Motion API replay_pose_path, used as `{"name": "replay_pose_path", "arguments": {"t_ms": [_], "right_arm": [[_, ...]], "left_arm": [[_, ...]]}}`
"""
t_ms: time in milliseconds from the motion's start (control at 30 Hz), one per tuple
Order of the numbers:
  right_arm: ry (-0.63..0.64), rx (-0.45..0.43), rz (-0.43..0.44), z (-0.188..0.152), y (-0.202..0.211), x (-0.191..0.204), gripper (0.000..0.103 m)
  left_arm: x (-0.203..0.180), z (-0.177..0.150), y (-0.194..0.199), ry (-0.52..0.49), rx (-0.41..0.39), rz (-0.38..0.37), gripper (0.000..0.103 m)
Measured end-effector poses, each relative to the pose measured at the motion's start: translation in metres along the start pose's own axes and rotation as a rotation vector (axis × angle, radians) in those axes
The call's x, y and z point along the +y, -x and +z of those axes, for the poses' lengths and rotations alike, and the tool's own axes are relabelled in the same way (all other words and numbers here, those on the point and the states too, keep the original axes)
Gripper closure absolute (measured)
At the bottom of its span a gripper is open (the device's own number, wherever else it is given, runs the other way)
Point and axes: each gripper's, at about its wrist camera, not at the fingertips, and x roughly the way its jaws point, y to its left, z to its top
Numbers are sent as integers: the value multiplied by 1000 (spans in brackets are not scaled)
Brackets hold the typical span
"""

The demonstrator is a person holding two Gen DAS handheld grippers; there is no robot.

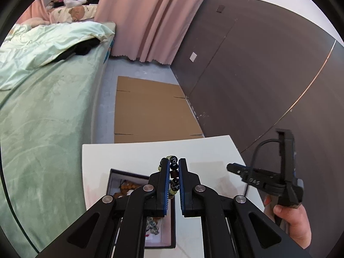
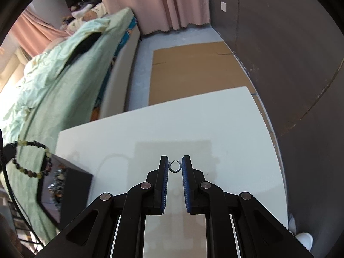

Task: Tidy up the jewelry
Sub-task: 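Drop the bead bracelet into the box while the right gripper carries the ring over it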

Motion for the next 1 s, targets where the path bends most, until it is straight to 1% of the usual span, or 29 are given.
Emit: {"name": "replay_pose_path", "arguments": {"t_ms": [167,233,300,333,367,433,500,567,633,767,900,1000], "right_arm": [[5,-49,58,-4,16,7,89],[3,-62,73,-8,21,9,89],[-1,-68,91,-11,24,13,89],[0,-71,102,-13,26,16,89],[3,-74,111,-15,27,17,89],[8,-83,137,-18,30,24,89],[13,-94,170,-21,34,31,89],[20,-104,196,-23,37,40,89],[30,-116,229,-26,40,49,89],[47,-137,291,-33,46,68,89],[53,-135,344,-39,44,83,89],[55,-125,371,-40,39,92,89]], "left_arm": [[9,-8,1,21,23,22,95],[14,-10,-1,45,33,17,95],[21,-13,-5,84,69,-6,88],[26,-15,-8,108,94,-7,73],[28,-17,-7,118,98,-2,50],[30,-20,-1,127,68,19,30],[30,-21,7,122,42,38,28],[32,-22,12,115,33,57,28],[35,-24,15,112,33,80,28],[43,-27,19,111,32,100,28],[52,-31,21,111,25,124,28],[59,-31,19,114,29,122,28]]}}
